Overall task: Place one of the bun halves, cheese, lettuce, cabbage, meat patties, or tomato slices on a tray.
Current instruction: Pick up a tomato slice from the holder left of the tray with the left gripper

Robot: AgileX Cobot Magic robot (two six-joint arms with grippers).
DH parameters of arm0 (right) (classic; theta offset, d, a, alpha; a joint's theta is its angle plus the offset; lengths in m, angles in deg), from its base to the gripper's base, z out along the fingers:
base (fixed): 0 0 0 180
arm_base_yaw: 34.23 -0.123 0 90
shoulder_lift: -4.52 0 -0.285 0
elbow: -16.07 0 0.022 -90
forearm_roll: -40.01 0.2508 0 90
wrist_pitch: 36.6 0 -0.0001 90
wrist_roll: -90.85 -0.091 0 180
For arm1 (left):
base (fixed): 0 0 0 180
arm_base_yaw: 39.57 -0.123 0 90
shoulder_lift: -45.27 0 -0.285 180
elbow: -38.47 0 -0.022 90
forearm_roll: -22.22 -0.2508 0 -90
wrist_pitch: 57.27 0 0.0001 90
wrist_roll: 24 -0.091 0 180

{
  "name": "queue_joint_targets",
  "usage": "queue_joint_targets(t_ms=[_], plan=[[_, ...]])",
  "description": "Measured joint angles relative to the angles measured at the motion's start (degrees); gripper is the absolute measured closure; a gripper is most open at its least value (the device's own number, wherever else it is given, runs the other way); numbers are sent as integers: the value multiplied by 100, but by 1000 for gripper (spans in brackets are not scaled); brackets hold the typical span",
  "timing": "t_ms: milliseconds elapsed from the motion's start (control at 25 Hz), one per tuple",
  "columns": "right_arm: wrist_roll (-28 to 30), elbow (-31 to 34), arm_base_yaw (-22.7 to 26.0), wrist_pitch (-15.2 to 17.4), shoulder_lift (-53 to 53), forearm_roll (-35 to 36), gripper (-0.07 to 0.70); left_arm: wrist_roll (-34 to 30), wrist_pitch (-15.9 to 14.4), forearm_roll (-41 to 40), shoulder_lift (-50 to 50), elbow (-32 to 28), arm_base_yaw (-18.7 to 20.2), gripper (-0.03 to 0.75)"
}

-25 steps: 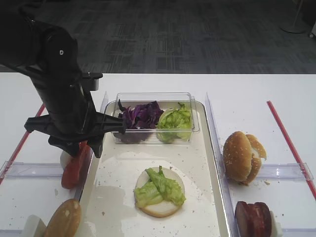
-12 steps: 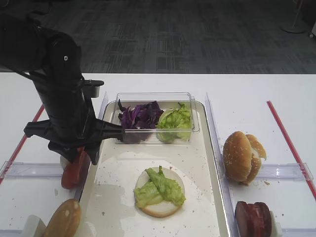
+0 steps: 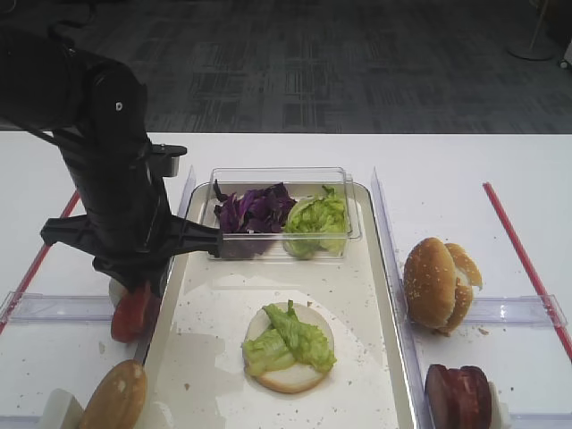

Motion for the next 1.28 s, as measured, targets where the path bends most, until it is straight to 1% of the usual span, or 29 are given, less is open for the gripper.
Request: queue_joint_targets(t_ms=[160,320,840,1000,1280], plan=[[0,0,0,0,0,0,455,0,-9,-40,0,0,0,646],[0,0,0,0,0,0,456,0,-22,-65,0,0,0,688],[0,0,0,0,0,0,456,0,-52,-86,-15,0,0,694],[0,0,0,0,0,0,456,-3,-95,-86,-278,0,0,694],[0,0,0,0,0,0,456,-203,-398,-15,-764,0,0,694]])
